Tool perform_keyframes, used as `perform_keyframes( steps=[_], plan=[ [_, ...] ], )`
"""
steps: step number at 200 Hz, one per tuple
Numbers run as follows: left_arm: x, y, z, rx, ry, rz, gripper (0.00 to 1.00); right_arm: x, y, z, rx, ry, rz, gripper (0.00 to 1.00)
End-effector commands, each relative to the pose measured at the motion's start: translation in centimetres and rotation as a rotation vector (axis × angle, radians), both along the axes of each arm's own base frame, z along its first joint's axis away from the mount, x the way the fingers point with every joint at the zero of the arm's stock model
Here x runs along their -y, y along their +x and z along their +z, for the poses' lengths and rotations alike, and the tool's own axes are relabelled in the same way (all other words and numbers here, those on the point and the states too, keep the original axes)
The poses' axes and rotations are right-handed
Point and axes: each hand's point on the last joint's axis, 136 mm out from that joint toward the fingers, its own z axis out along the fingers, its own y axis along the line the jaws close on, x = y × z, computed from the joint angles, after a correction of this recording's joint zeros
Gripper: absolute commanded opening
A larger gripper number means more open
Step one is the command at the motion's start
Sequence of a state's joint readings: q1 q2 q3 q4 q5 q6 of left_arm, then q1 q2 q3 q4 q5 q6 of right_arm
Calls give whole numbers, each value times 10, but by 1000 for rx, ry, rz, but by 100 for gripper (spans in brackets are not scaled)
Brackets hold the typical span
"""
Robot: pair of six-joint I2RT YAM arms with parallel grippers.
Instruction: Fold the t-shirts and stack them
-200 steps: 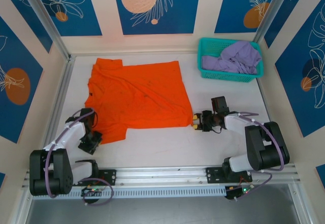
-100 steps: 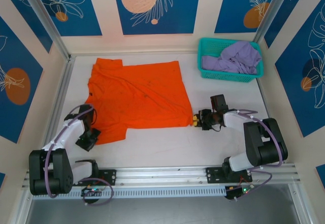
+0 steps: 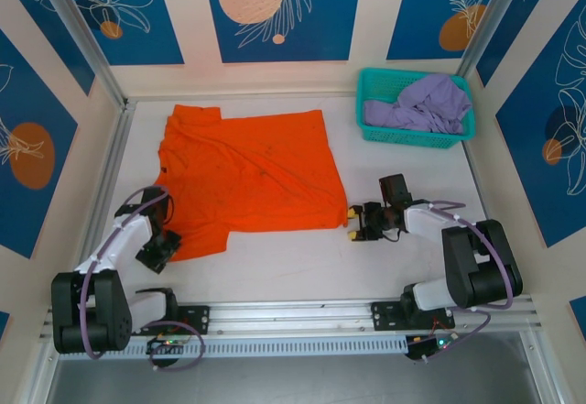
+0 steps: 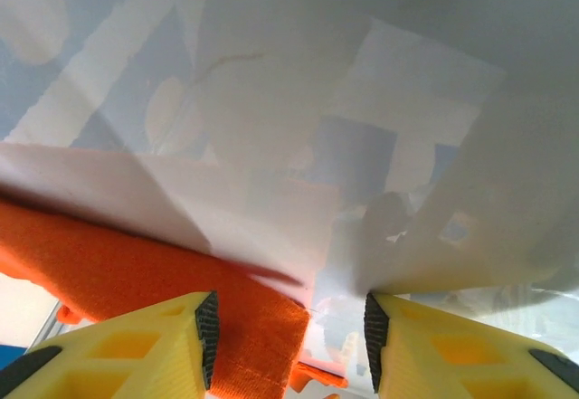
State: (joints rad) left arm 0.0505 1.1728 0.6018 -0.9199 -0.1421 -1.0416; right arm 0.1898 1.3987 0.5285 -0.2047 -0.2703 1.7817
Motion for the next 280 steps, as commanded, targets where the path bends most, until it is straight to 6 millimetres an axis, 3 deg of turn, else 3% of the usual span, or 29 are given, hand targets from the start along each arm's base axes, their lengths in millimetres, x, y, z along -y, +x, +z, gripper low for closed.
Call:
perform_keyframes(
  steps=[1,51,117,151,176,203,230,280],
  plan=[
    [4,12,3,47,-35,-18,46,-5,-4,-3,-36,30,-41,50],
    [6,15,-14,44,-48,-64,42,-9,6,-3,-22,37,-43,46],
    [7,15,-30,17,-56,-98,21,-11,-1,-11,-24,35,-48,40],
    [4,14,-30,4,-44,-113,1,-12,-1,-11,-30,33,-58,39],
    [3,17,-23,22,-35,-115,0,-13,-3,-11,-43,37,-68,40],
    [2,19,-17,24,-30,-121,0,-11,-16,-9,-60,20,-77,52],
    [6,20,-17,32,-48,-118,0,-8,-26,-6,-55,-15,-74,54],
    [7,19,-17,40,-55,-127,0,-17,-13,-2,-38,-41,-2,53]
  ],
)
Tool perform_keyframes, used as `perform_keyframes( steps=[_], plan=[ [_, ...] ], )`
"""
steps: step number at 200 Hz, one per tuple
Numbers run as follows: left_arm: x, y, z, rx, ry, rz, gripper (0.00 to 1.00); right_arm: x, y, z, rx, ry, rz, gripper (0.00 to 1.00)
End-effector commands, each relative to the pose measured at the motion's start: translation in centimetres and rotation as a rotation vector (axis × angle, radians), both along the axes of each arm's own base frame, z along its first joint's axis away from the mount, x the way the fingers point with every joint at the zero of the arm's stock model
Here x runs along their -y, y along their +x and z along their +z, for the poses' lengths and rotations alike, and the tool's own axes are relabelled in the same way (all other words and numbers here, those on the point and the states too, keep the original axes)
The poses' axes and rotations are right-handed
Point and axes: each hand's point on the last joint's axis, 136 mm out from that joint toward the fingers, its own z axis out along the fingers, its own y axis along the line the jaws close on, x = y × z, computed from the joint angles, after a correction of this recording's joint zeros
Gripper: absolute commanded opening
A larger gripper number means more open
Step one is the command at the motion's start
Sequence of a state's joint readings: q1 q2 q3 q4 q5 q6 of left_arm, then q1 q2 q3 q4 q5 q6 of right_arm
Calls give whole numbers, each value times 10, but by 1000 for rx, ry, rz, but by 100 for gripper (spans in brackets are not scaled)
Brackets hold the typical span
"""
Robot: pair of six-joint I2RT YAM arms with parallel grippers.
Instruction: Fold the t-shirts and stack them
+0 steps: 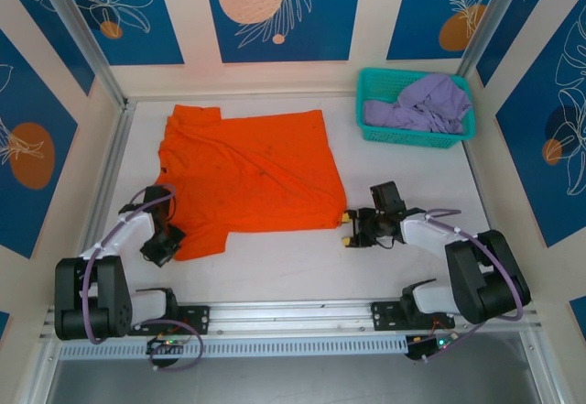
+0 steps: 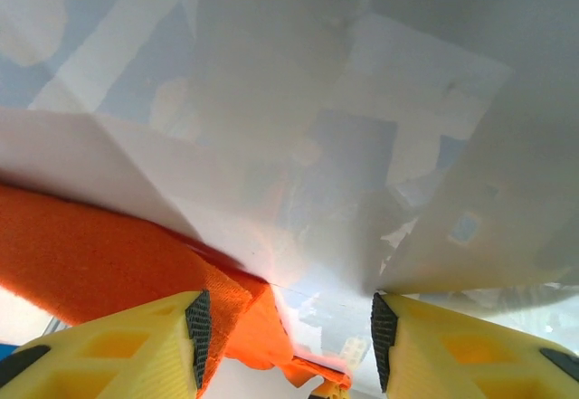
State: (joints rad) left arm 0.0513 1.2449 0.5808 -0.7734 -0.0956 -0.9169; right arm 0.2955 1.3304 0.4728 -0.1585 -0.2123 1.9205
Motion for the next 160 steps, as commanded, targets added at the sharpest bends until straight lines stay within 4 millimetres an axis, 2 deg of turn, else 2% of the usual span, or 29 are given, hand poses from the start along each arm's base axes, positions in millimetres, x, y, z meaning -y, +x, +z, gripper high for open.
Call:
perform_keyframes(
  steps=[1,57,115,160],
  plan=[
    [0,-3,-1,-5,-13,-4,0,0,1,-3,-33,-39,29,53],
    [1,-3,2,9,-15,-29,0,-5,20,10,28,-99,84,53],
    [3,-5,0,6,-25,-38,0,-15,23,-3,-32,-111,148,48],
    [4,-6,-1,6,-31,-39,0,-19,23,-8,-51,-124,183,41]
  ],
)
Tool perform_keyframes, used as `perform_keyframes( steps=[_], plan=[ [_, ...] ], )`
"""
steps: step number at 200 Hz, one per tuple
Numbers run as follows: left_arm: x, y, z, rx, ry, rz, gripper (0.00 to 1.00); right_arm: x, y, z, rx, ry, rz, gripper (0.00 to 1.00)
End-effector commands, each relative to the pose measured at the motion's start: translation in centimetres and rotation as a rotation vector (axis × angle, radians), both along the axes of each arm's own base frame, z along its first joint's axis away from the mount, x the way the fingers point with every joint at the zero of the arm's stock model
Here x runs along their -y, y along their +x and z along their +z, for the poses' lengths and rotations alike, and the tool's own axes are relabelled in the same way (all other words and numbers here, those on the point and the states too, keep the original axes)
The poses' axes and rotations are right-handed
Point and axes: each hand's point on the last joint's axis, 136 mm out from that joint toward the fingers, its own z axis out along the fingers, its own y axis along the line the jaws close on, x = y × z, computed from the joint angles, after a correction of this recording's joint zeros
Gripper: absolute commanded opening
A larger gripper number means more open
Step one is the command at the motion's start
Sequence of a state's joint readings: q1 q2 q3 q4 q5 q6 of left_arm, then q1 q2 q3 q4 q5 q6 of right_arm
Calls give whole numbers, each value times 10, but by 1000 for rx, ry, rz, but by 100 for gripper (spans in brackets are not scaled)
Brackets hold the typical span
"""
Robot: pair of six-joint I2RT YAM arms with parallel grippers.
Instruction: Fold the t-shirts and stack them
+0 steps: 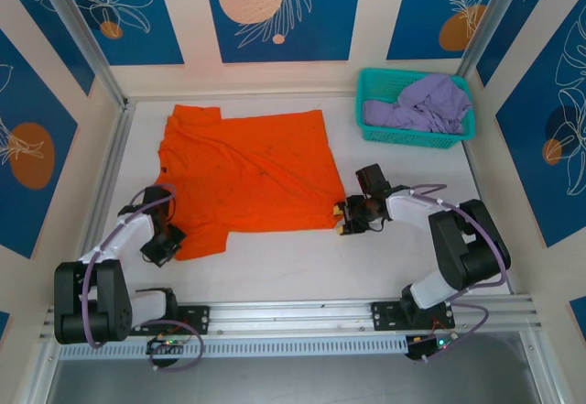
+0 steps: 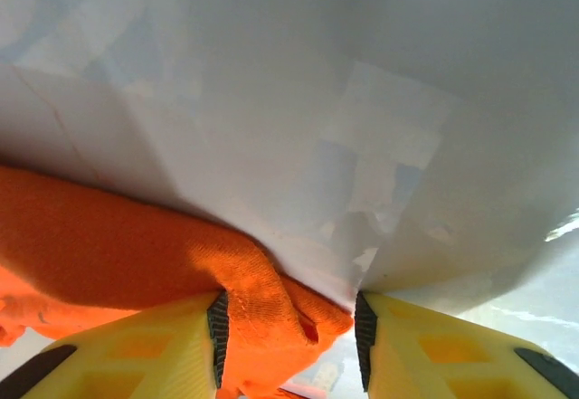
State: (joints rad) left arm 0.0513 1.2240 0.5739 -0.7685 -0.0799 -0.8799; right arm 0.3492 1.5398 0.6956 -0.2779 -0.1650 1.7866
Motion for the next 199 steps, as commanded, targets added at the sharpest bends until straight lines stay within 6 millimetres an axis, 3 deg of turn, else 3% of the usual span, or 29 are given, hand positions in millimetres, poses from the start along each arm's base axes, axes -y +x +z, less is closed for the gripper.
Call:
perform_keyframes(
  steps=[1,115,199],
  plan=[
    [2,-7,-3,-12,-19,-2,0,-2,-4,-5,-35,-24,37,41],
    [1,-7,-4,-21,-16,-15,1,0,-5,6,-90,-70,183,27],
    [1,-5,-8,-38,-16,-22,3,6,9,9,-46,-109,242,34]
  ],
)
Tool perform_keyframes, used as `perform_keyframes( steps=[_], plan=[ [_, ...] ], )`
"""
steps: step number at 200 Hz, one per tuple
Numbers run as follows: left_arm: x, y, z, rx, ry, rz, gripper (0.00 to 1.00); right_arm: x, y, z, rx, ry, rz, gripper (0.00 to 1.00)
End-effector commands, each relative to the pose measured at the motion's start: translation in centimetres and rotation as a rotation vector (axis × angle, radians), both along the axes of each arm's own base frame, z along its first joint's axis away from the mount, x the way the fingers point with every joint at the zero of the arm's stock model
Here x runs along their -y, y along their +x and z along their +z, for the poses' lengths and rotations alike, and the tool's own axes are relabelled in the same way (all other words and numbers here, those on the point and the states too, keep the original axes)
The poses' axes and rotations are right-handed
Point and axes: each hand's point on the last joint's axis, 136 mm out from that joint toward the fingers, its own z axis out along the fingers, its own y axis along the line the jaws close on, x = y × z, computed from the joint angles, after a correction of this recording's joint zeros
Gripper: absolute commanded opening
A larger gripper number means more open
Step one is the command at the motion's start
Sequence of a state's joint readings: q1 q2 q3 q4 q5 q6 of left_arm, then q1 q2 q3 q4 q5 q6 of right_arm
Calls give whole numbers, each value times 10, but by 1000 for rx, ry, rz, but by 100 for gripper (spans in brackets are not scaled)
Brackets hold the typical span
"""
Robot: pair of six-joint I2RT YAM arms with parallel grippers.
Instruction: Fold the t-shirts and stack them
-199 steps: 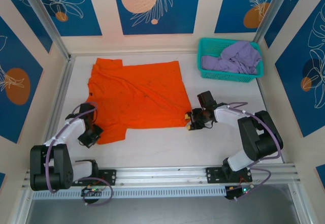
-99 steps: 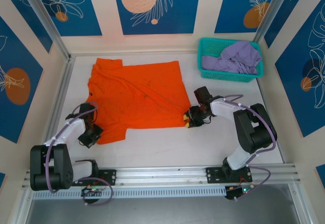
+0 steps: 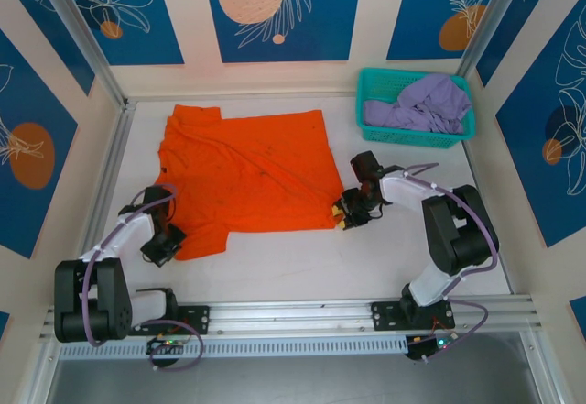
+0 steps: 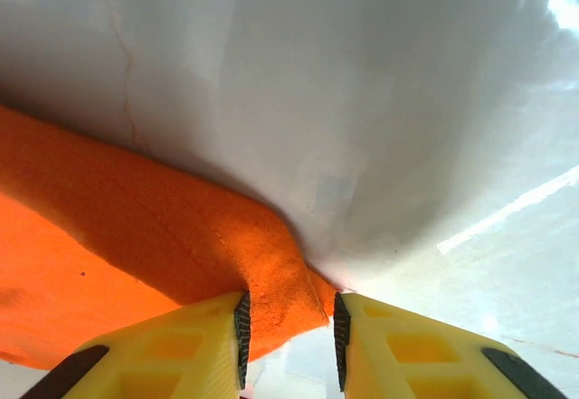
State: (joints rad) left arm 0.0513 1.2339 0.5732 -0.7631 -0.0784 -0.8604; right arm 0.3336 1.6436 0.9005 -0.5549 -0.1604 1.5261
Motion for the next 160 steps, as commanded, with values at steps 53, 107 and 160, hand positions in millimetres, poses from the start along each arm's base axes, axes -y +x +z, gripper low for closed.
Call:
perform_keyframes(
  steps=[53,107,160],
  plan=[
    [1,-3,-7,-35,-18,-1,3,-5,9,-7,-17,-12,64,34],
    [1,-3,-9,-38,-20,0,3,-9,14,-5,-15,-1,85,32],
    [1,-2,-10,-43,-17,1,3,-11,13,-1,-26,-3,117,28]
  ],
)
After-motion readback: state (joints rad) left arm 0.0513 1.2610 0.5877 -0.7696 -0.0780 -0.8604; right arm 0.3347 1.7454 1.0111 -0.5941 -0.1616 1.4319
